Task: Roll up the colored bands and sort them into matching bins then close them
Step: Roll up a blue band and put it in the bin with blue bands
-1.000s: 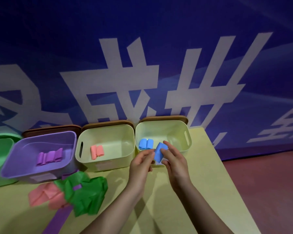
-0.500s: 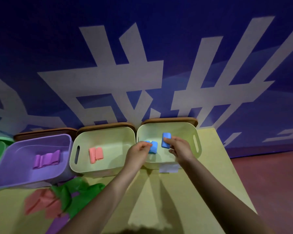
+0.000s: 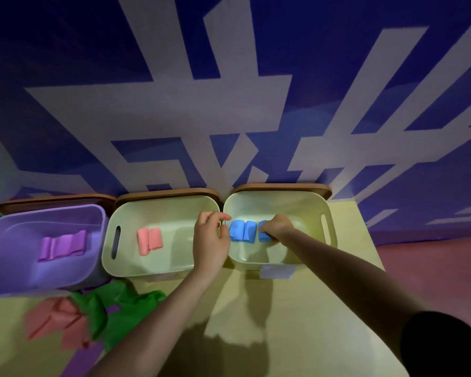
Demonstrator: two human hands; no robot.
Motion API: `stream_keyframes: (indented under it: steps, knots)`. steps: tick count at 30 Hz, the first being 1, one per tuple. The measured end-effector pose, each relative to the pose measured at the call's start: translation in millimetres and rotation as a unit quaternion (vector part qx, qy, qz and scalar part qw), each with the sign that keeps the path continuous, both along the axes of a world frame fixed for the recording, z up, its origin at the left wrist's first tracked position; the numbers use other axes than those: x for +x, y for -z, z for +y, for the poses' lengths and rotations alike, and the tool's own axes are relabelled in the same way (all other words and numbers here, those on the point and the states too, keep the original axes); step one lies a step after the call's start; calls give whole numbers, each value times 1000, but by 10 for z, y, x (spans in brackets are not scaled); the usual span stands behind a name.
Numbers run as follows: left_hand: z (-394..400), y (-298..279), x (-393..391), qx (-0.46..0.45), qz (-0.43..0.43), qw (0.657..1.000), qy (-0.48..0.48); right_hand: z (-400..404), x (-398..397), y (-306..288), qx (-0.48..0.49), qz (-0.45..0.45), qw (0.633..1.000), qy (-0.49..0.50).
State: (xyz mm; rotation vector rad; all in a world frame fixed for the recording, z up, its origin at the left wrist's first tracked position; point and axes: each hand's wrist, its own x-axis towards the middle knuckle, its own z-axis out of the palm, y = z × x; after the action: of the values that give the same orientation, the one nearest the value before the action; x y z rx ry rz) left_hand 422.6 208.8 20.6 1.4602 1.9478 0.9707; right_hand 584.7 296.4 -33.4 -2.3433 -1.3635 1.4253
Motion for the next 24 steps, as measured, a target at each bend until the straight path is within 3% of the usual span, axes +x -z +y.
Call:
stream_keyframes:
  steps: [15,24]
  knots:
    - [-21,49,-14,15,-5,1000,-1,22,-71,153,-13,-19,999,26]
    - [-23,49,1,14,8,1000,2,0,47,112,38,-81,989,-116]
